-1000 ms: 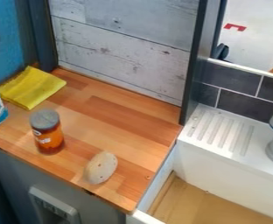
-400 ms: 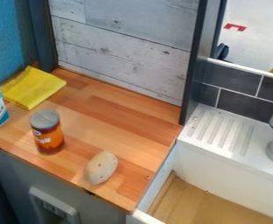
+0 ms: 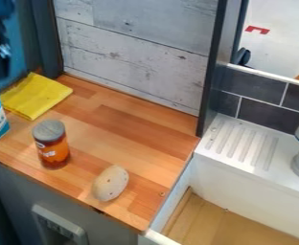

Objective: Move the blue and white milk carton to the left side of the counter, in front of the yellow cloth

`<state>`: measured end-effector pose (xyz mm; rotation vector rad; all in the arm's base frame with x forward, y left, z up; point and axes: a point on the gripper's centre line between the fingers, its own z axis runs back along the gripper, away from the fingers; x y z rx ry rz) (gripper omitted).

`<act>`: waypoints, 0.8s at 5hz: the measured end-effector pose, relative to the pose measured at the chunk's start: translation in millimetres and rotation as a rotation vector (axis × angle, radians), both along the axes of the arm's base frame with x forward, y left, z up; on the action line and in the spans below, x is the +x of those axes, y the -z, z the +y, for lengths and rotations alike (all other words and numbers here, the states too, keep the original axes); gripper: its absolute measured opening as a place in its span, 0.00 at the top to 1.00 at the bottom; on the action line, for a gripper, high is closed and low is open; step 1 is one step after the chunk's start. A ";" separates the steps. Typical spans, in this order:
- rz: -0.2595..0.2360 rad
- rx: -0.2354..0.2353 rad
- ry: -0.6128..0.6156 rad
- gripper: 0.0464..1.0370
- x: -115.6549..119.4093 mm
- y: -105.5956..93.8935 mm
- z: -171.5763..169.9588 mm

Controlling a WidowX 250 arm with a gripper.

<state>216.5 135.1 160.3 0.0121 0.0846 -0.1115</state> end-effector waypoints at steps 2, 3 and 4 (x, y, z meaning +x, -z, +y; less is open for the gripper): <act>0.068 0.003 0.144 0.04 -12.3 36.5 -101.3; 0.088 0.024 0.136 0.04 -2.2 51.7 -125.0; 0.125 0.019 0.042 0.04 13.8 61.2 -130.5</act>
